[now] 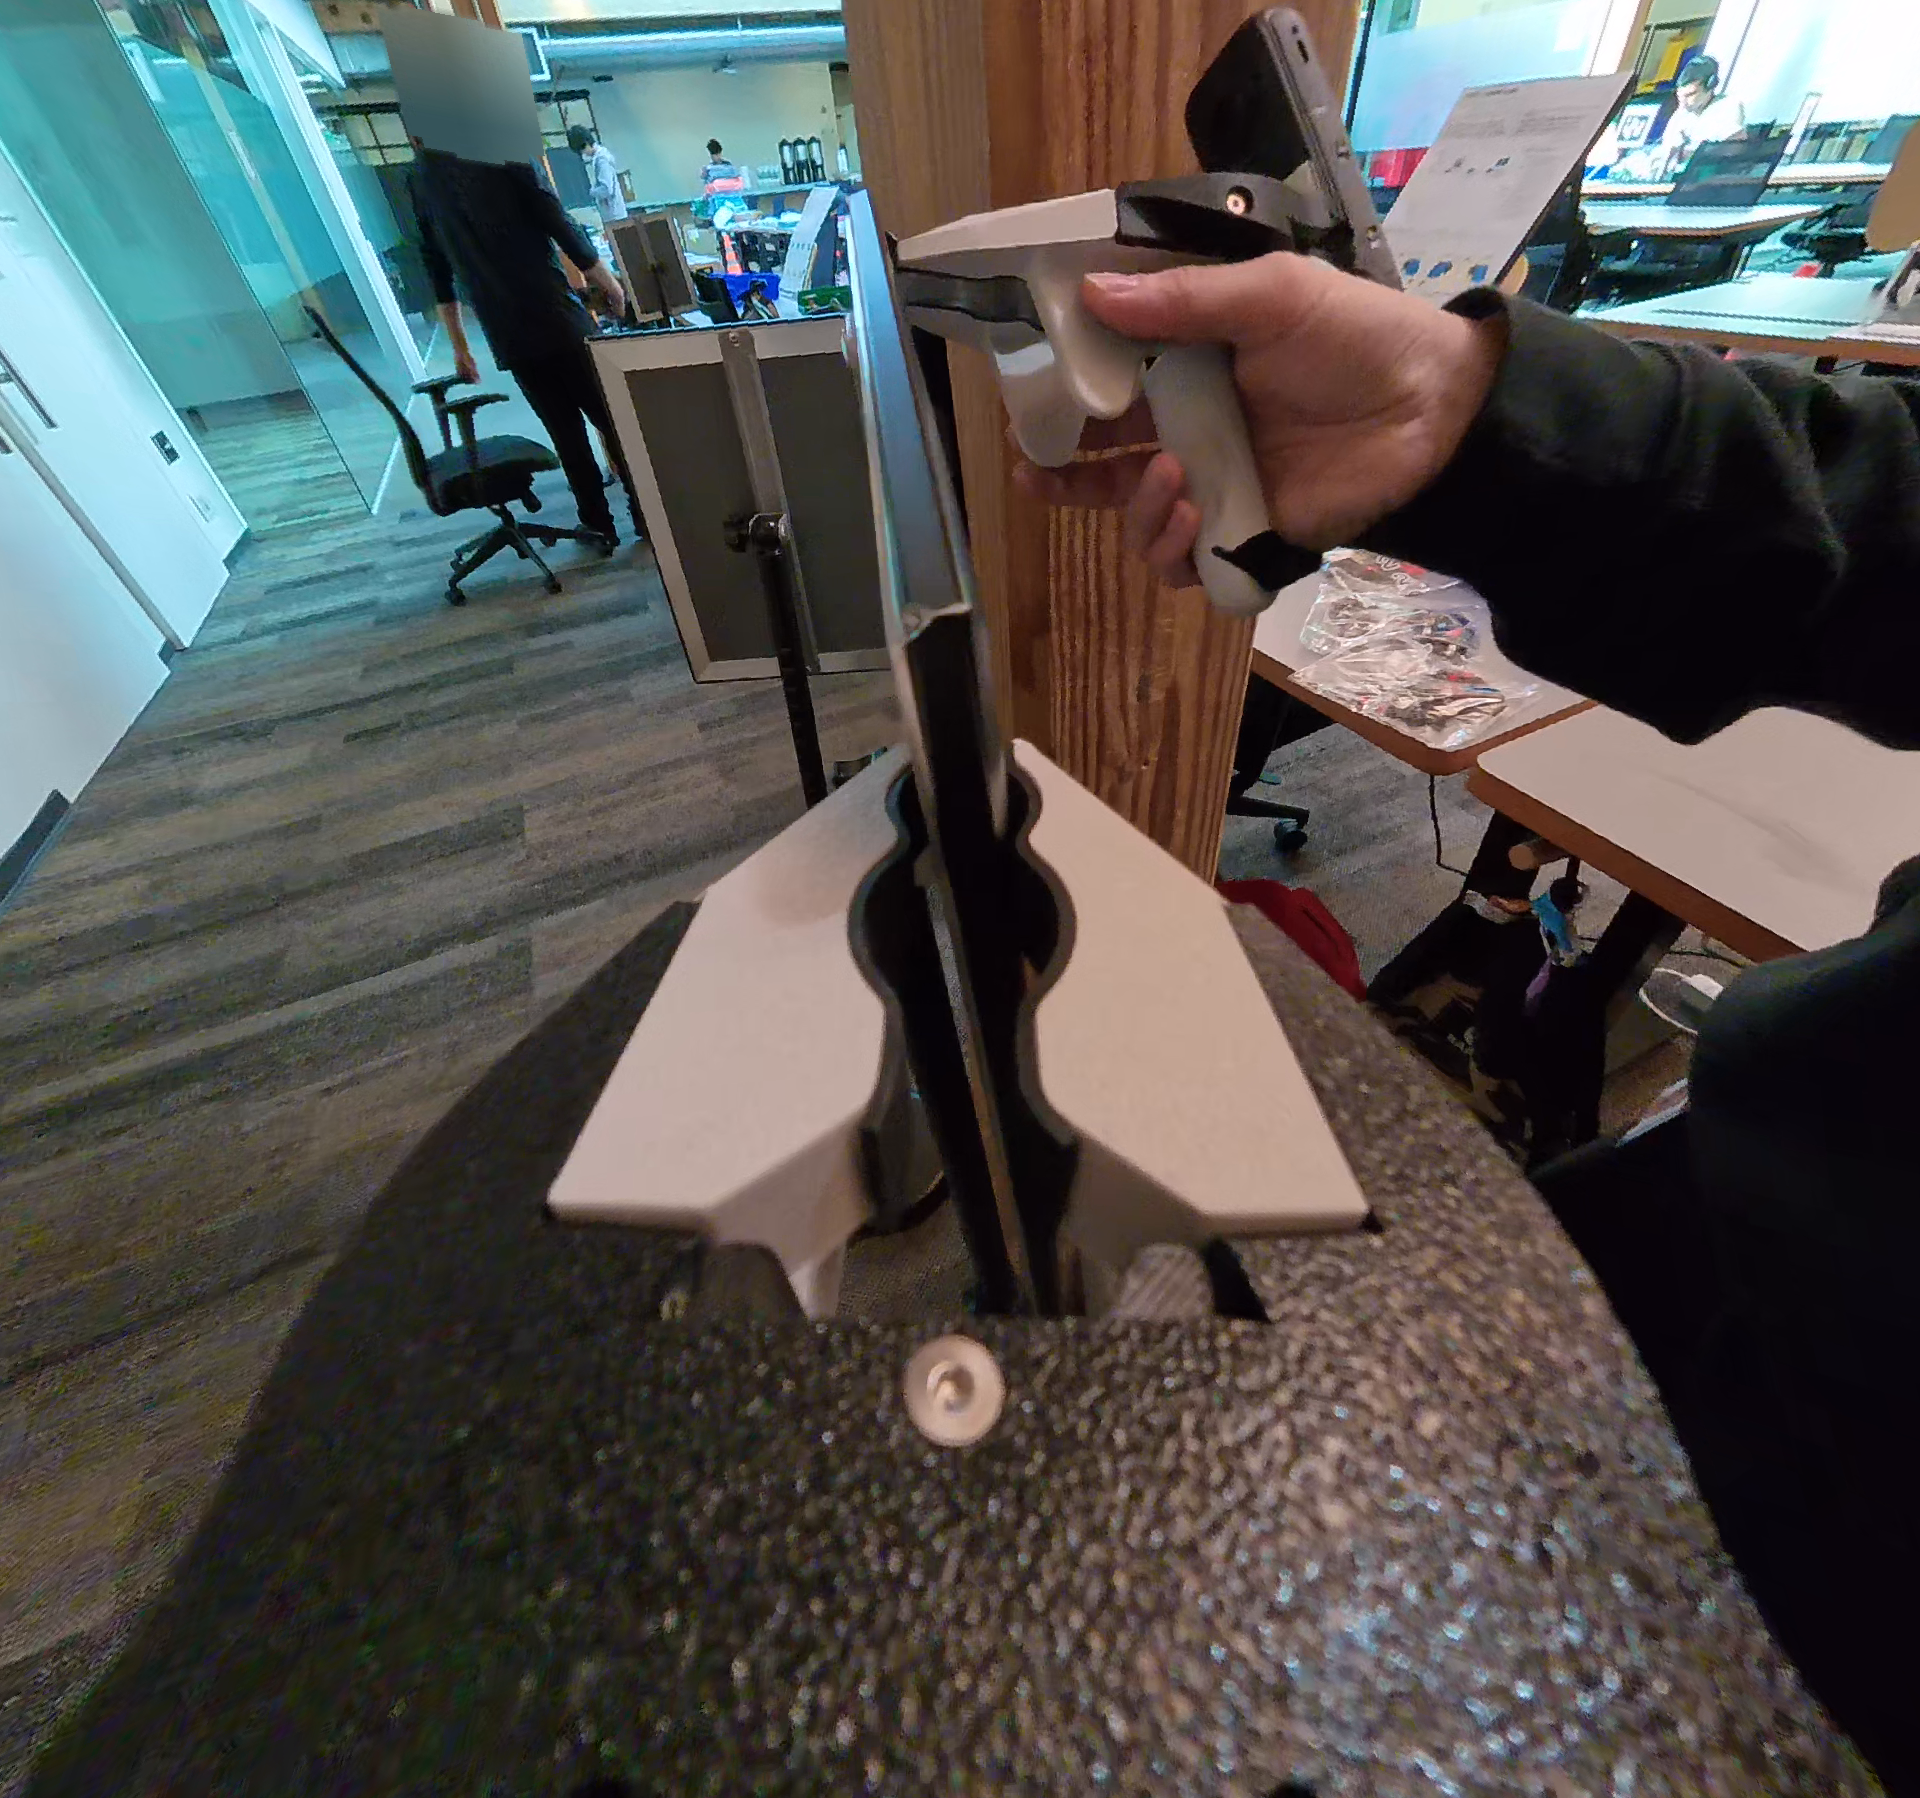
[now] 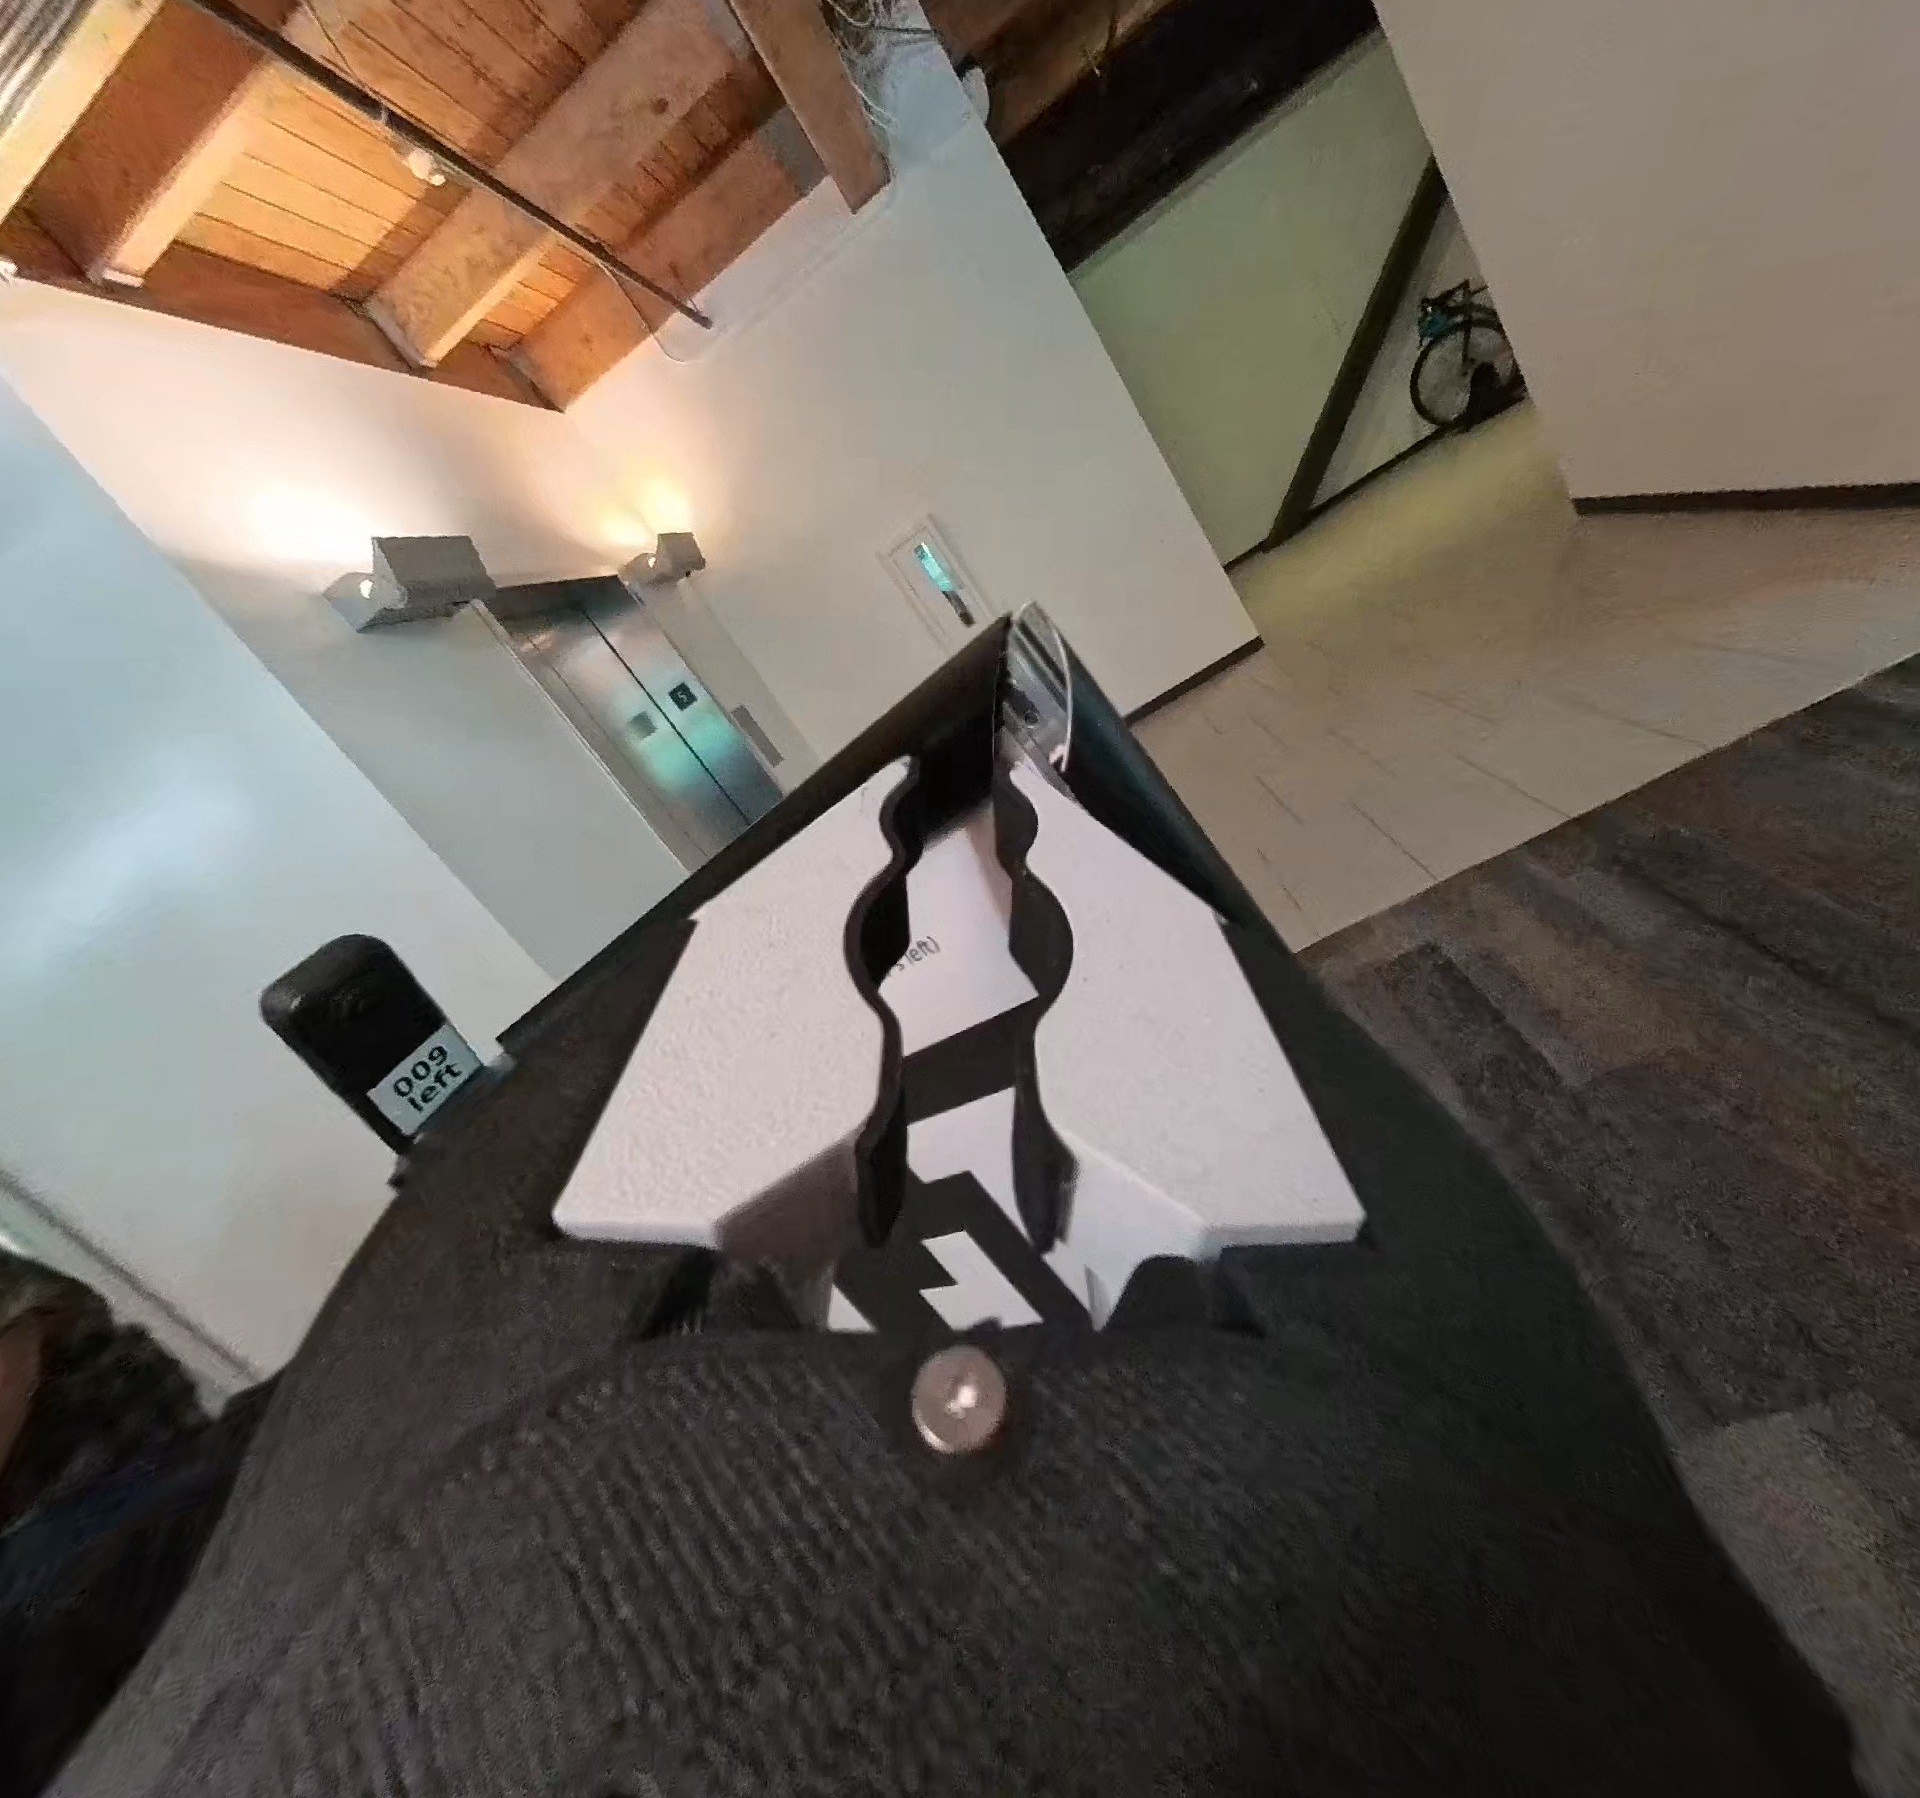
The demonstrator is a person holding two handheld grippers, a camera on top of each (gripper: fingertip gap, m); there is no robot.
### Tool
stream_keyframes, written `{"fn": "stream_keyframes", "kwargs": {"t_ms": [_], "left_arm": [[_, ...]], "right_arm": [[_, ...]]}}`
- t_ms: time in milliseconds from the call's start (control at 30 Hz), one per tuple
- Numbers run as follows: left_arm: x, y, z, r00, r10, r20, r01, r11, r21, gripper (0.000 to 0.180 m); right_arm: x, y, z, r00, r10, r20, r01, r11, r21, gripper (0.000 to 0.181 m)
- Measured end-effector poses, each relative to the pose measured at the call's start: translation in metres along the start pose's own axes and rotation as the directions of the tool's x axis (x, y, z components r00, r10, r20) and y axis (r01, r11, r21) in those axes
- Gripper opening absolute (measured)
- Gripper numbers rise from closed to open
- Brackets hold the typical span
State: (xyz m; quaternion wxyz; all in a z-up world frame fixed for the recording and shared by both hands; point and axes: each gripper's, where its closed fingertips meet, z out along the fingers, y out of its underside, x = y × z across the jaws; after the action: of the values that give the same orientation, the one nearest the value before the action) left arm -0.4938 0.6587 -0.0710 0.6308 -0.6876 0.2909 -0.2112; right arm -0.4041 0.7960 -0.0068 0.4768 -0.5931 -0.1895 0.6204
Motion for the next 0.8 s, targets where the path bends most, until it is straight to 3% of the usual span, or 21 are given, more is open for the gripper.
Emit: {"fn": "stream_keyframes", "kwargs": {"t_ms": [233, 333, 467, 567, 800], "left_arm": [[0.001, 0.000, 0.001, 1.000, 0.009, -0.015, -0.009, 1.000, 0.011, 0.010], [-0.001, 0.000, 0.000, 1.000, 0.001, -0.015, 0.000, 1.000, 0.014, 0.010], [0.000, 0.000, 0.002, 1.000, -0.008, -0.024, 0.008, 1.000, 0.008, 0.010], [0.002, 0.001, 0.004, 0.999, -0.016, -0.042, 0.016, 1.000, 0.004, 0.011], [-0.005, 0.007, 0.006, 1.000, 0.020, 0.019, -0.020, 0.999, -0.037, 0.010]], "right_arm": [[-0.003, -0.002, 0.003, 0.996, -0.092, -0.014, 0.093, 0.990, 0.105, 0.018], [-0.005, -0.003, 0.004, 0.997, -0.057, 0.051, 0.048, 0.986, 0.160, 0.024], [-0.002, -0.004, 0.003, 0.990, 0.029, 0.137, -0.057, 0.976, 0.208, 0.020], [0.006, -0.004, 0.003, 0.982, 0.098, 0.160, -0.132, 0.967, 0.217, 0.008], [0.010, -0.004, 0.006, 0.972, 0.147, 0.181, -0.175, 0.973, 0.148, 0.000]]}}
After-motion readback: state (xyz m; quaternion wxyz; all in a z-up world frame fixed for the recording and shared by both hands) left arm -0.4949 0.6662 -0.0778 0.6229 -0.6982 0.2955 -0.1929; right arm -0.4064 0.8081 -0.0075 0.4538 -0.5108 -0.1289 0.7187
